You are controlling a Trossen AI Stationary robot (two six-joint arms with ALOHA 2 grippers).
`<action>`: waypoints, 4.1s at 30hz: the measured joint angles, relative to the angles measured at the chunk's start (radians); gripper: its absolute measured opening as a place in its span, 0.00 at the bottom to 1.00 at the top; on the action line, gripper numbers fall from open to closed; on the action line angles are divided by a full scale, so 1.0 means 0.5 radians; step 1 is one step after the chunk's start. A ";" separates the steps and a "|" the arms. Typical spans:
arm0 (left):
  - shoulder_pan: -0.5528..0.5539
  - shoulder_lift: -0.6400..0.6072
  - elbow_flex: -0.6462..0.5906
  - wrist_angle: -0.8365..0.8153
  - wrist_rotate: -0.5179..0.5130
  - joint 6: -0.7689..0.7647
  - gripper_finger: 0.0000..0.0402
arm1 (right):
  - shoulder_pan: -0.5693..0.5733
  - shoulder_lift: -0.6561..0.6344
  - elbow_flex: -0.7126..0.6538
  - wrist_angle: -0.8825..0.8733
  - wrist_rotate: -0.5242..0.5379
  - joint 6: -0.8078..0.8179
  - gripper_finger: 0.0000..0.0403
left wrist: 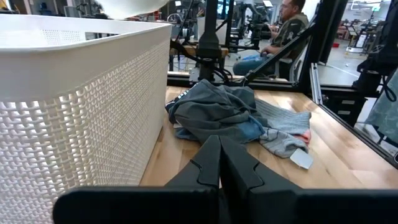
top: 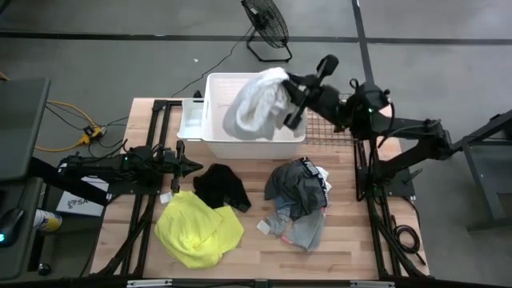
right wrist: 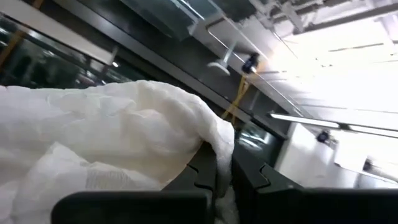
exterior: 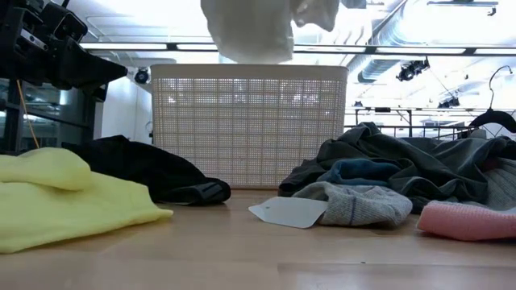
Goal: Pick & Place Cloths
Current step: Put the white shirt into the laundry organizer
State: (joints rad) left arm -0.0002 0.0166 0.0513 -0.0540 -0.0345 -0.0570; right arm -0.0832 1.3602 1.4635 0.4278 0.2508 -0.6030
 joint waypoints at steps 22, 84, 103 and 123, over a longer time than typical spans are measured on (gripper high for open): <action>0.000 0.000 0.000 0.000 0.000 0.000 0.00 | -0.667 0.208 0.002 -0.455 -0.610 0.378 0.02; 0.000 0.000 0.000 0.000 -0.001 0.000 0.00 | -0.991 0.830 -0.019 -1.266 -0.846 1.323 0.03; -0.001 0.000 0.000 0.000 -0.001 0.000 0.00 | -0.959 0.928 -0.021 -1.236 -0.751 1.252 0.08; 0.000 -0.001 -0.001 0.000 -0.001 0.000 0.00 | -0.936 0.872 -0.021 -1.220 -0.668 1.388 0.31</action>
State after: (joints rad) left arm -0.0002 0.0163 0.0510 -0.0540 -0.0349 -0.0570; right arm -0.5514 1.7961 1.4532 -0.1822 -0.0833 0.0910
